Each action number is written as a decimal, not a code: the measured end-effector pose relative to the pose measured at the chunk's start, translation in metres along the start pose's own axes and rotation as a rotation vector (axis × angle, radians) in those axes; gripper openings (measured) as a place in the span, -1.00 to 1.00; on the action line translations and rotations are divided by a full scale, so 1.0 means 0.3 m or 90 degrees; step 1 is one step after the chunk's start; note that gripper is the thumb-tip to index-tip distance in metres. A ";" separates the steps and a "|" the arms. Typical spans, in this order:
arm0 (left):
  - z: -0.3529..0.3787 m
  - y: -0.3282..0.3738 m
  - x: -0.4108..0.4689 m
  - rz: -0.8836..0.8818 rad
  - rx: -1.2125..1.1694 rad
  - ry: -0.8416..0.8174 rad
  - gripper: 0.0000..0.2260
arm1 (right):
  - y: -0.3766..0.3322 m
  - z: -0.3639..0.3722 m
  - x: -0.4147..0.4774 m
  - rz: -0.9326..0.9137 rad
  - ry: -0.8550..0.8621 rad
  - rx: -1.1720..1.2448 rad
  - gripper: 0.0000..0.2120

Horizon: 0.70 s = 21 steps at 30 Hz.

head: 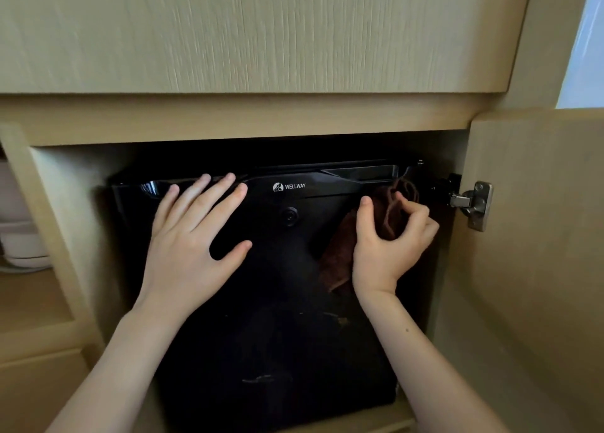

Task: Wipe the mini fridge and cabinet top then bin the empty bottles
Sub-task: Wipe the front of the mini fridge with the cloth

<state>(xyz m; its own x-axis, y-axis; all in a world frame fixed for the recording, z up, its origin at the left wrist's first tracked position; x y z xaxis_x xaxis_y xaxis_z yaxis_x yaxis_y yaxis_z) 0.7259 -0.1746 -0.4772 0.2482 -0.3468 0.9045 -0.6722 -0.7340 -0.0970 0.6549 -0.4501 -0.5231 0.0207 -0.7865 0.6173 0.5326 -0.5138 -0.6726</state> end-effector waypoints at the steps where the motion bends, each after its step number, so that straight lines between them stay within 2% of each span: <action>1: -0.001 -0.002 -0.001 -0.001 0.000 -0.002 -0.36 | 0.026 -0.013 -0.019 0.007 -0.012 -0.005 -0.63; 8: -0.007 0.001 0.003 -0.005 0.013 -0.019 -0.34 | 0.163 -0.106 -0.076 0.114 -0.016 -0.016 -0.69; 16: 0.000 0.000 0.002 0.015 0.016 0.001 -0.36 | 0.053 -0.040 0.048 0.058 0.018 0.023 -0.68; 21: -0.001 -0.003 0.002 0.011 0.012 0.003 -0.36 | 0.237 -0.162 -0.103 0.173 0.024 -0.041 -0.72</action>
<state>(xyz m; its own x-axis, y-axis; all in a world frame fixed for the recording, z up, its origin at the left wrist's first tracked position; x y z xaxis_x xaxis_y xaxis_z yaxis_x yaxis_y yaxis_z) 0.7264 -0.1741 -0.4764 0.2342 -0.3566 0.9044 -0.6632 -0.7388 -0.1196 0.6509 -0.4791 -0.6099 0.1235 -0.9100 0.3957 0.4574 -0.3017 -0.8365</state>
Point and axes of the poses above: each hand's wrist, its own x-axis towards the middle knuckle, its own z-axis out of the palm, y = z × x, the point moved 9 cm from there along x, towards the middle knuckle
